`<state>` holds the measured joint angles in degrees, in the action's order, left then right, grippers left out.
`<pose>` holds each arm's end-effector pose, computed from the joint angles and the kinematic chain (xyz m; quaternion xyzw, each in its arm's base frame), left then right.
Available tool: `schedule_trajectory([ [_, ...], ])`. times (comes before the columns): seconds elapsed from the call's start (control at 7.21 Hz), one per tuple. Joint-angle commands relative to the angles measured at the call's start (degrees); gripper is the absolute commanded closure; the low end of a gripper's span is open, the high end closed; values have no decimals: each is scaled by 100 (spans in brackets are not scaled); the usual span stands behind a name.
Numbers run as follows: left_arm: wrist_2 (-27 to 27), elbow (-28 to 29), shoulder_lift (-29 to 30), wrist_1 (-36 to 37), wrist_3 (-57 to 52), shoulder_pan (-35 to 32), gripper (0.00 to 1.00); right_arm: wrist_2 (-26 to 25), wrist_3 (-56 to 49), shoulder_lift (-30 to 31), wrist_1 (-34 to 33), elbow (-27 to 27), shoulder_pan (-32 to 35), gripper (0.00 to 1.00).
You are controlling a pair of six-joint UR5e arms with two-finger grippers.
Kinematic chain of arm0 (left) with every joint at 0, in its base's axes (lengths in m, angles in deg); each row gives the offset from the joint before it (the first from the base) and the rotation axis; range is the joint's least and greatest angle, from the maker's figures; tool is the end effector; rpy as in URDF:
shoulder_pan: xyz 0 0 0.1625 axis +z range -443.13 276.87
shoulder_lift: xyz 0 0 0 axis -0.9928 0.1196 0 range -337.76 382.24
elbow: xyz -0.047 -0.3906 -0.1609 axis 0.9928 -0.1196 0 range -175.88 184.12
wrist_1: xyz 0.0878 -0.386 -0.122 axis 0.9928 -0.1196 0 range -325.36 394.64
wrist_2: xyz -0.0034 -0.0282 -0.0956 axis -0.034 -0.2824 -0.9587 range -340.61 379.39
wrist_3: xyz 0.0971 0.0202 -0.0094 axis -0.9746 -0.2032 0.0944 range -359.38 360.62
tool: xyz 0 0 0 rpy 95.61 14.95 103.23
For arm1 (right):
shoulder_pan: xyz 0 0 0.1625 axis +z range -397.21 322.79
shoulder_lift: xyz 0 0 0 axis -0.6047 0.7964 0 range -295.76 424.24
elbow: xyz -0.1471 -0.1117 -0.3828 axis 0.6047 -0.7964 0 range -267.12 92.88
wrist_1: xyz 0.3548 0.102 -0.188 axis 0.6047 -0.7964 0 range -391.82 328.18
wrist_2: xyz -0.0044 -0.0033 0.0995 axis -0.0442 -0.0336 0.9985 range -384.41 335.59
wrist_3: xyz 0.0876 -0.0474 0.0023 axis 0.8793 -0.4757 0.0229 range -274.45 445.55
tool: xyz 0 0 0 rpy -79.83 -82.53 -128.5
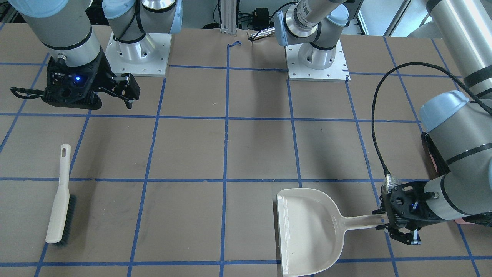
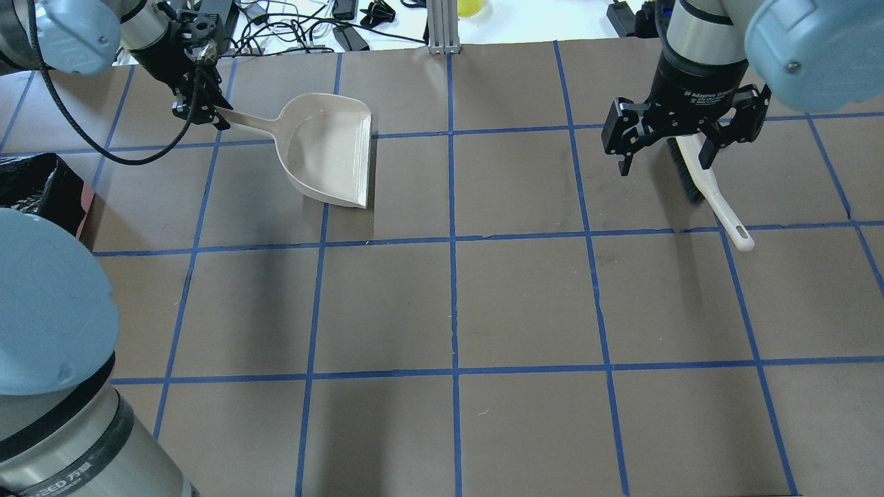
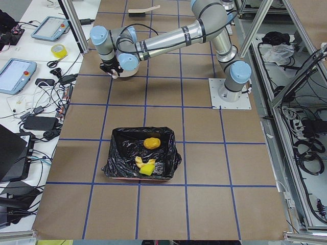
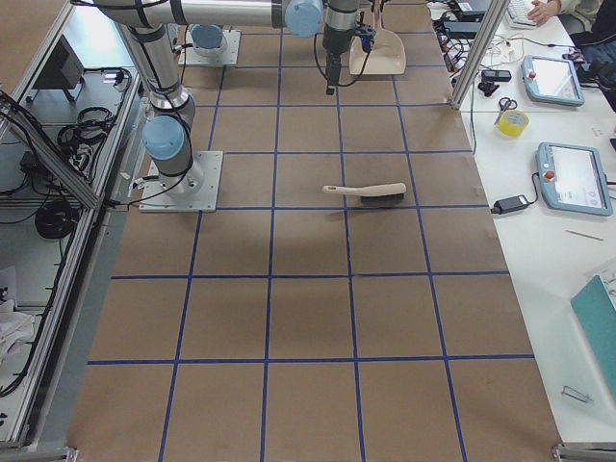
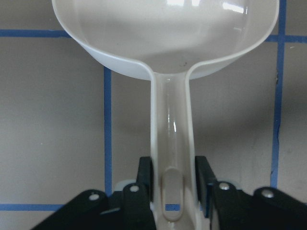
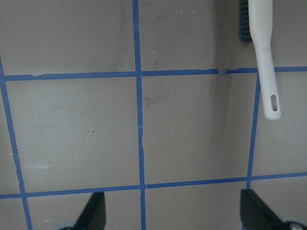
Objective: Sweep and dump trash into bin
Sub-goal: 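Carry the dustpan forward and lower it toward the table with the left gripper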
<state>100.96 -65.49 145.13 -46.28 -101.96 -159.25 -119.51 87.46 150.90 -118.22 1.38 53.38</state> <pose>0.0261 -0.7222 0.3302 -0.6952 -0.7144 0.0468 0.0641 0.1296 -0.5053 0.4660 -0.0094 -0.9978 -0.0465 0.0455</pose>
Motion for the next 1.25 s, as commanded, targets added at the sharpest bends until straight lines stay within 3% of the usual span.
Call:
schedule_trajectory([
  [0.0,-9,0,7,7,9,1,100,0,2,0,0,0,3,0],
  [1.11,-123,-18,42,-2,-201,97,100,-9,-6,0,62,0,12,0],
])
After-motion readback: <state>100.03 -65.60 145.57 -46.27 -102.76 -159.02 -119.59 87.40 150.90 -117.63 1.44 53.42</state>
